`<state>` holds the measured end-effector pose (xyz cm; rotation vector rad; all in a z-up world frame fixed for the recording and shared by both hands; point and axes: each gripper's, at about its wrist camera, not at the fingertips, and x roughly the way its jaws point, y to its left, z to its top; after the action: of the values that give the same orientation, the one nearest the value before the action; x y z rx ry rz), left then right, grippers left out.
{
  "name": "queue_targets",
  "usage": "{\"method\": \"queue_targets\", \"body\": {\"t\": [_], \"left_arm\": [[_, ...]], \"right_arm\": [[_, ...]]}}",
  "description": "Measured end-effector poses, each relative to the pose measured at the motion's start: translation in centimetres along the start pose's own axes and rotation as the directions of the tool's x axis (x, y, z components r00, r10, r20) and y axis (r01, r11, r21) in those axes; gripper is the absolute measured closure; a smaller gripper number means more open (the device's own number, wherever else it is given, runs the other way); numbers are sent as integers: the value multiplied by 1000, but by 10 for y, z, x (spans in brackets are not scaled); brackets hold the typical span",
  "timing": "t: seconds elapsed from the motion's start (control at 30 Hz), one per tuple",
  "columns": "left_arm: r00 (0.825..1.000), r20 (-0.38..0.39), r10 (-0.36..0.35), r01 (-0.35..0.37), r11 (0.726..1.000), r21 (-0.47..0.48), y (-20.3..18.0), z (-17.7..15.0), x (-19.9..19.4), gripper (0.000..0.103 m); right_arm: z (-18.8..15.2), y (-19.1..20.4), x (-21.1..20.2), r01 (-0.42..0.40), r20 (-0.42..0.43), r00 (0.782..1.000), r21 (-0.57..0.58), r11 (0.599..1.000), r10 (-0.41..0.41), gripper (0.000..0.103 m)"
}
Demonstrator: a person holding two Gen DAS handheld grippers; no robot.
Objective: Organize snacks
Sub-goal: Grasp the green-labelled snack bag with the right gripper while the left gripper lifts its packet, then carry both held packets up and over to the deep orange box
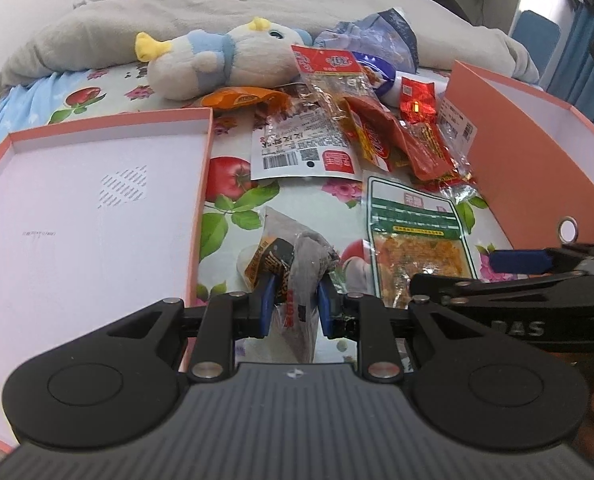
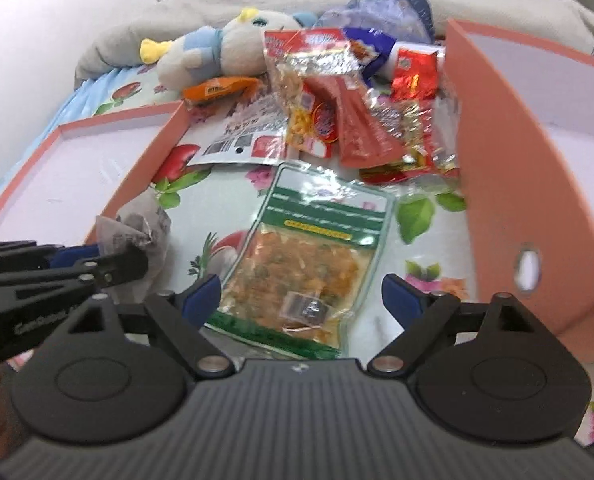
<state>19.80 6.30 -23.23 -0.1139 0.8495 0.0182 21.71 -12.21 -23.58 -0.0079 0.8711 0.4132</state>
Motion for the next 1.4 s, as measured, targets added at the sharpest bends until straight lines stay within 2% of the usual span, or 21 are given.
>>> {"method": "queue_targets", "body": {"t": [0.17, 0.27, 0.43, 0.53, 0.7, 0.73, 0.77, 0.87, 1.13, 1.2, 1.4], "left_arm": [[1000, 4, -11, 11, 1000, -13, 7, -2, -1, 76], [1000, 5, -18, 18, 1000, -21, 9, -3, -1, 76], [1000, 10, -25, 25, 999, -41, 11, -4, -1, 76], [1000, 11, -23, 23, 998, -50, 11, -4, -3, 76], [1000, 13, -17, 18, 997, -71, 10, -6, -8, 76], [1000, 15, -15, 16, 997, -79, 9, -7, -10, 76], [1000, 16, -16, 17, 996, -82, 8, -8, -12, 76], [1000, 21, -17, 19, 995, -97, 5, -11, -18, 76], [999, 52, -11, 18, 991, -133, -7, -8, -41, 78], [997, 69, -17, 27, 991, -133, -12, -4, -47, 88], [997, 83, -1, 11, 992, -128, -21, 5, -47, 95]], "right_arm": [[-2, 6, 19, 54, -23, 998, -1, 999, -54, 14], [-4, 13, 24, 72, -15, 997, -48, 996, -73, 10], [-7, 19, 27, 34, -30, 999, -114, 993, -37, 10], [-8, 22, 21, 13, -37, 999, -141, 990, -18, 27], [-14, 26, 13, -17, -42, 999, -176, 984, 9, 39], [-15, 26, 10, -22, -40, 999, -178, 984, 15, 53], [-15, 26, 7, -18, -38, 999, -183, 983, 11, 59], [-15, 24, 3, -31, -44, 999, -178, 984, 24, 63], [-5, 9, -29, -36, -19, 999, -161, 986, 34, 64], [-2, 6, -37, -34, -11, 999, -161, 986, 32, 64], [8, -4, -57, -35, 10, 999, -157, 987, 37, 64]]}}
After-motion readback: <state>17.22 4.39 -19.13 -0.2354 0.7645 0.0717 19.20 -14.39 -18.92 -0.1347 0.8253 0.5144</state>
